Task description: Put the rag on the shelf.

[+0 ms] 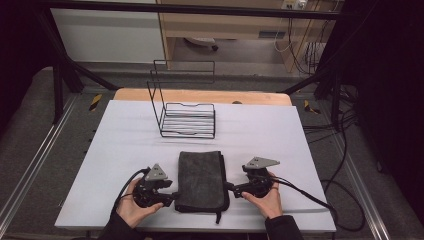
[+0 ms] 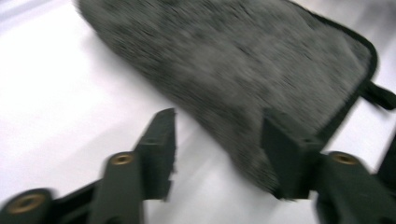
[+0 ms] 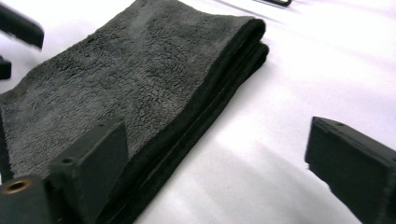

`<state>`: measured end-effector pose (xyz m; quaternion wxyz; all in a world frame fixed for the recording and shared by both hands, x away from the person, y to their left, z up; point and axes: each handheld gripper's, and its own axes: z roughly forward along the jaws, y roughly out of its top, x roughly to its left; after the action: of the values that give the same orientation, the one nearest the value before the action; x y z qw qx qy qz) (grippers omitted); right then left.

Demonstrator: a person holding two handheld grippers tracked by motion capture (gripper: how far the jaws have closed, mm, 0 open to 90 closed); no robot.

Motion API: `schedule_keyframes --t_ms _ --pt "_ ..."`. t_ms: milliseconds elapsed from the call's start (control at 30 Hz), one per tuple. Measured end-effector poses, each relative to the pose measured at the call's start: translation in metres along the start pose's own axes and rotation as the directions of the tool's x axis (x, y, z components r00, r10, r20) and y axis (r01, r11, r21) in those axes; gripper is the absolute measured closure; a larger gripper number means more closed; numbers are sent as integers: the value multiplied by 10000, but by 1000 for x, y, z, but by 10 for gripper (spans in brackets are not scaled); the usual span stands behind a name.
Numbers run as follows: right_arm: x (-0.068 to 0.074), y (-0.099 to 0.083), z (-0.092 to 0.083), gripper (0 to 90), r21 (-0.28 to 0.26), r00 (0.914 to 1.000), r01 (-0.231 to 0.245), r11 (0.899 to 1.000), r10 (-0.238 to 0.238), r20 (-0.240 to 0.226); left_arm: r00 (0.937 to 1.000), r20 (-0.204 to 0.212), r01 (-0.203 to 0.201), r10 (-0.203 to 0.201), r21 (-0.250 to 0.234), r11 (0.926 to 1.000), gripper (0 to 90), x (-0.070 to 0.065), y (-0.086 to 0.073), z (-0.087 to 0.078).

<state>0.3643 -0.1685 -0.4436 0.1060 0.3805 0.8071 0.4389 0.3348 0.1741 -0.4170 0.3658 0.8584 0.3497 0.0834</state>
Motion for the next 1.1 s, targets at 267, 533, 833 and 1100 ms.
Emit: schedule_keyframes --t_ms 267,533,833,1100 --pt "0 1 -3 21 67 9999 98 9999 -98 59 9996 -245 146 -154 -308 9994 168 20 18 1" --pt "0 1 -4 19 83 9997 199 9998 -200 134 9959 -788 410 -443 -431 9982 107 38 34 9" --pt "0 1 -5 17 103 9997 180 9998 -181 163 9884 -1177 898 -960 -568 9943 109 54 51 26" --pt "0 0 -4 17 162 9997 201 9997 -204 162 9770 -1363 1572 -1642 -608 9857 200 67 57 47"
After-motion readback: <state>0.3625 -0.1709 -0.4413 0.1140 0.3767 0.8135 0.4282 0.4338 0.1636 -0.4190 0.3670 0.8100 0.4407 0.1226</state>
